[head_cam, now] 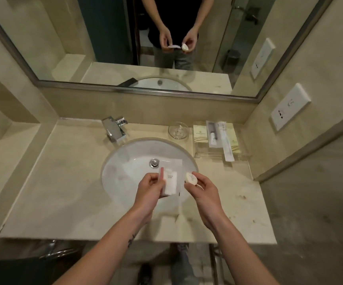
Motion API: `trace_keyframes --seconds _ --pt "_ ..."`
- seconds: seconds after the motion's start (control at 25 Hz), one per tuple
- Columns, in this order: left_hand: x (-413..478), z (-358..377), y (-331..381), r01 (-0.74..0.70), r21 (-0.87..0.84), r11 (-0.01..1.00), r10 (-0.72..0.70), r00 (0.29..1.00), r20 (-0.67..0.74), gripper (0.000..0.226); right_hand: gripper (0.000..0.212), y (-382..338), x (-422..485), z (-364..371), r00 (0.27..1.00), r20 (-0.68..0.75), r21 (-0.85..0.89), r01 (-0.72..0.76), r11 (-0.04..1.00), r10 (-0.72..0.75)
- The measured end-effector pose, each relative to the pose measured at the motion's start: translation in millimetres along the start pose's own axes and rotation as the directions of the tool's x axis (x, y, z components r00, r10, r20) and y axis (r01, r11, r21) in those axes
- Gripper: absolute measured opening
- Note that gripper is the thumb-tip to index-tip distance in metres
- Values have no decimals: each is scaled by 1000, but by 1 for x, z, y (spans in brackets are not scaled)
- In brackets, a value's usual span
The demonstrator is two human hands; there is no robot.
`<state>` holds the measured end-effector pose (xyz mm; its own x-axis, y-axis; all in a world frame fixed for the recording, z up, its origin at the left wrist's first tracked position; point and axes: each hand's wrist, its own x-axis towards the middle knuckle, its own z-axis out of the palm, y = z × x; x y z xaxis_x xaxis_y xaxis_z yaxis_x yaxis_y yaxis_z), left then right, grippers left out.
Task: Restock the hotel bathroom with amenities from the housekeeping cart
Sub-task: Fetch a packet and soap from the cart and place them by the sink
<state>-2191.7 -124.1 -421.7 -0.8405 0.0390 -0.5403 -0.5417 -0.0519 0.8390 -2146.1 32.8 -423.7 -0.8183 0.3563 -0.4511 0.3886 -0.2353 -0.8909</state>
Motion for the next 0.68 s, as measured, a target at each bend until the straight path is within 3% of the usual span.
trace_keyframes --seconds 0.24,0.44,0.68 --pt "73 35 26 21 -8 1000 -21 995 -95 19 39 -36 99 2 993 84 -170 102 980 -89" --pt "137 54 47 25 -22 999 -29 983 -180 18 37 -56 173 11 978 166 -209 157 965 -124" --pt "191 59 65 50 -44 998 -60 970 -237 15 38 -50 238 29 979 129 -388 195 901 -157"
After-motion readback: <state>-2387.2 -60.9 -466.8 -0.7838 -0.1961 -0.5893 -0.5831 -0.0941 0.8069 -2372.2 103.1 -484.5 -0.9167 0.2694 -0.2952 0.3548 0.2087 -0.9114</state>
